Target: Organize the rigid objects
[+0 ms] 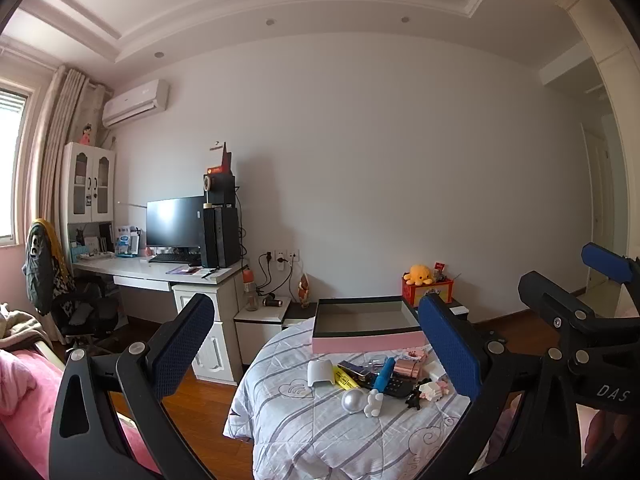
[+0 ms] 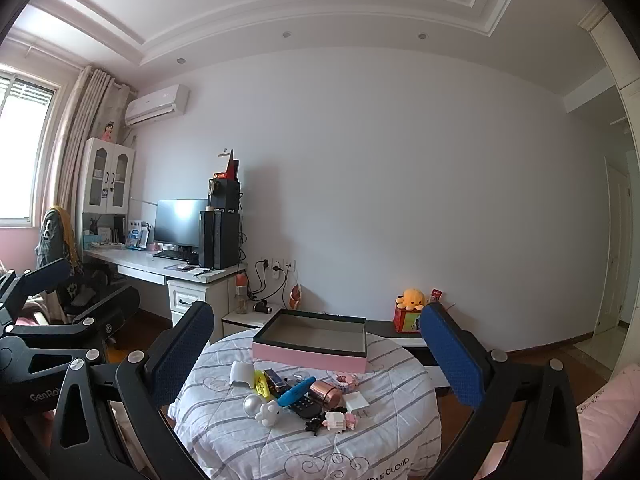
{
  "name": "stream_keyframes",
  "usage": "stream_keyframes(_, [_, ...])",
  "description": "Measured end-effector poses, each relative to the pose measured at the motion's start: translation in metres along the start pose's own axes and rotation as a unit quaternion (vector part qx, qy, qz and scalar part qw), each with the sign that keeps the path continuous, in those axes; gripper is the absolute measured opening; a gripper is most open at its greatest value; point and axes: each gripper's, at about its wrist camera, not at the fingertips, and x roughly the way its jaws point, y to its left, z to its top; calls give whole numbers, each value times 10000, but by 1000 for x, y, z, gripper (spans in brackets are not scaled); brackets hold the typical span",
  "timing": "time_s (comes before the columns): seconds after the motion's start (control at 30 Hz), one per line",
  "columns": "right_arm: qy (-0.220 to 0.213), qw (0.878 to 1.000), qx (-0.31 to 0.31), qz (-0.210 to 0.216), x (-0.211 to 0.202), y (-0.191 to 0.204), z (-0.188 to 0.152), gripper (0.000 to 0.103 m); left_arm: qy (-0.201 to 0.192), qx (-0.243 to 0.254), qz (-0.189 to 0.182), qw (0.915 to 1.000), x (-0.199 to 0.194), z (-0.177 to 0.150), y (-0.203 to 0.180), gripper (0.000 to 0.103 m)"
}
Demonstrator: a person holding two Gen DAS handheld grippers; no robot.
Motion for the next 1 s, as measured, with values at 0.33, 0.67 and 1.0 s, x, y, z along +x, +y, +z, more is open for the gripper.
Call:
stream_keyframes(0.33, [-4, 10000, -24, -18, -3, 0, 0, 103, 17, 34, 12, 10000, 2, 0, -1, 103])
stream_keyframes(0.67, [146, 9999, -17, -63, 4, -2, -3, 103, 149, 79, -1, 9999, 14, -5, -6, 103])
stream_keyframes(1.0, [245, 9997, 59, -36, 10, -6, -9, 103, 132, 159, 22, 9998, 18, -11, -10, 103])
